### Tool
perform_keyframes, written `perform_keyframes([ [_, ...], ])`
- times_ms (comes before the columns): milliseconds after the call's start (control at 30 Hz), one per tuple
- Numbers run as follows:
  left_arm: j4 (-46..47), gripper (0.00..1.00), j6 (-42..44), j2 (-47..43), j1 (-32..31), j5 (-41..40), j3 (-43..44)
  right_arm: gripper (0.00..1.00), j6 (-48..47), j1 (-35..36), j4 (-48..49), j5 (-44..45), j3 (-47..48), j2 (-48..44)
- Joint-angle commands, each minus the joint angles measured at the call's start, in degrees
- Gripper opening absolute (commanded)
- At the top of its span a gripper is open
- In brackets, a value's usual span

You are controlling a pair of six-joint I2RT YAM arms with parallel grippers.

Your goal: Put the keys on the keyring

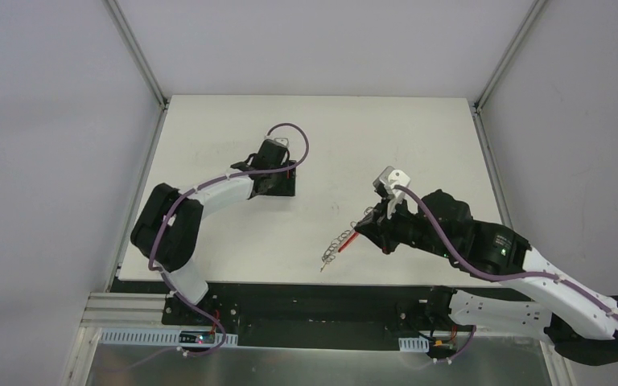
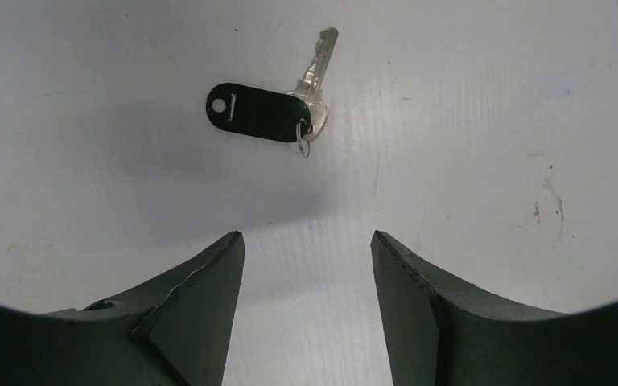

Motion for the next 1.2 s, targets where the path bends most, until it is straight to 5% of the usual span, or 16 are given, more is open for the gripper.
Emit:
perform_keyframes([
  [0, 2.4, 0.59, -1.8, 3.7, 0.8, -2.8, 4.1, 0.00, 0.4, -0.4, 2.0, 0.5, -0.4, -1.2],
  [367, 2.6, 0.49, -0.7, 11.0, 2.8, -1.4, 8.9, 0.00, 0.1, -2.7, 3.2, -1.3, -2.0, -1.1],
  [767, 3.1, 0.25, 0.0, 14.7, 3.8, 0.8, 11.0, 0.00, 0.4, -5.7, 4.2, -5.2, -2.8, 0.1],
  [1167, 3.0, 0.20, 1.1, 13.9, 3.8, 0.9, 11.1, 0.00, 0.6, -6.5, 4.6, -7.6, -2.7, 0.6],
])
